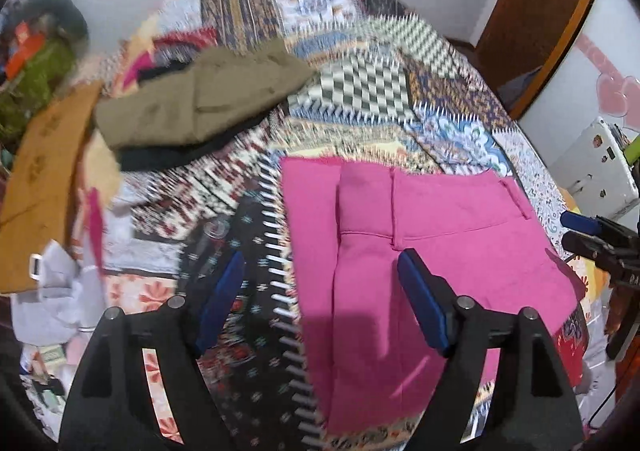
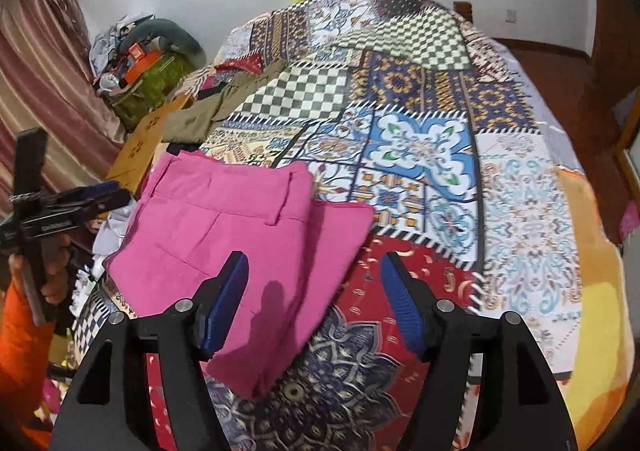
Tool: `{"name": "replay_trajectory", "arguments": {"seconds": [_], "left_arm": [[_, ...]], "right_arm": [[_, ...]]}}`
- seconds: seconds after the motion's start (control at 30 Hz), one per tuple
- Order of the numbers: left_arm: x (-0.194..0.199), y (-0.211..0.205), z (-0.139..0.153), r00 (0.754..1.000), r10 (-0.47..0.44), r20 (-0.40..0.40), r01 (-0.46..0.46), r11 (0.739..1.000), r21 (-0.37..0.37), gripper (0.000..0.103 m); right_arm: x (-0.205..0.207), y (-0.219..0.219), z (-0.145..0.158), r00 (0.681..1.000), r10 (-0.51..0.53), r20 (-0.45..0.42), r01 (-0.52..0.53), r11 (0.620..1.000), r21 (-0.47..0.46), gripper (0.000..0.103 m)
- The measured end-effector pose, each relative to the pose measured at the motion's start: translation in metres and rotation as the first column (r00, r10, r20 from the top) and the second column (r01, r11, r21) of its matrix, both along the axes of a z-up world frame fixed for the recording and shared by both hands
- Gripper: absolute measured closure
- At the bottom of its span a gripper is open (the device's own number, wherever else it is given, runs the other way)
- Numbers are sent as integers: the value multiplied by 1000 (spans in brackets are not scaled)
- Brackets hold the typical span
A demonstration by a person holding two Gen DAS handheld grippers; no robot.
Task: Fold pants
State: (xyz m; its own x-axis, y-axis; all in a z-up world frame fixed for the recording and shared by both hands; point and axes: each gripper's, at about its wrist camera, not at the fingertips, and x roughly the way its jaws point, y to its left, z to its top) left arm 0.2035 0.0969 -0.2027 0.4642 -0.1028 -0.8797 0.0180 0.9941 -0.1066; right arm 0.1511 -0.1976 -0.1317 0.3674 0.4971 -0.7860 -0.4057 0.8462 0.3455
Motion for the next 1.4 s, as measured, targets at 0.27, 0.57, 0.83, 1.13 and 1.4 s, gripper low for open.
{"name": "replay_trajectory", "arguments": {"seconds": [0.27, 0.57, 0.83, 1.13, 1.4], "left_arm": [[22, 12, -29, 994, -22, -105, 2, 982, -188, 20], [29, 8, -31, 995, -51, -86, 25, 961, -274, 44], [29, 0, -21, 997, -57, -59, 40, 968, -247, 67], [18, -17, 11, 998, -50, 36, 52, 995, -82, 81], [25, 6, 50, 990, -1, 139, 6, 999, -38, 82]], "right_arm": [[19, 15, -33, 995, 23, -96, -21, 1000, 20, 37], [33, 22, -37, 994, 55, -90, -48, 996, 75, 58], [43, 26, -33, 996, 67, -64, -62, 994, 85, 82], [44, 38, -2, 993, 98, 61, -102, 993, 62, 89], [59, 65, 41, 976, 128, 176, -142, 987, 71, 90]]}}
